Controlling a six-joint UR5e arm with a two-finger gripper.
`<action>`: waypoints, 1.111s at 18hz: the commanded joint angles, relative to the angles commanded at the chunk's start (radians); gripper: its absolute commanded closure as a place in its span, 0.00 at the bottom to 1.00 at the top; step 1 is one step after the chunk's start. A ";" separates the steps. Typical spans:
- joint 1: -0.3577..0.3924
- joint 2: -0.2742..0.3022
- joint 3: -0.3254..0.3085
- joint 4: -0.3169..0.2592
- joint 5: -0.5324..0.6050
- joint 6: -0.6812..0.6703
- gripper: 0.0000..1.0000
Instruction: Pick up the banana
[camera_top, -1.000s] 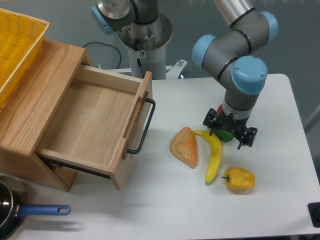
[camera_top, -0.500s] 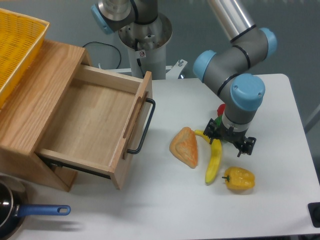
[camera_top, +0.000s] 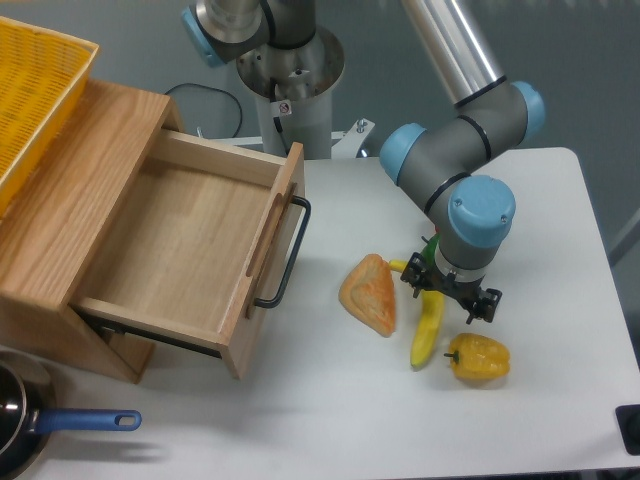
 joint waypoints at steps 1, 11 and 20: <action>0.000 -0.006 -0.003 0.000 0.000 0.000 0.00; -0.002 -0.028 0.015 0.000 -0.002 0.000 0.00; -0.002 -0.038 0.028 0.005 -0.002 0.000 0.01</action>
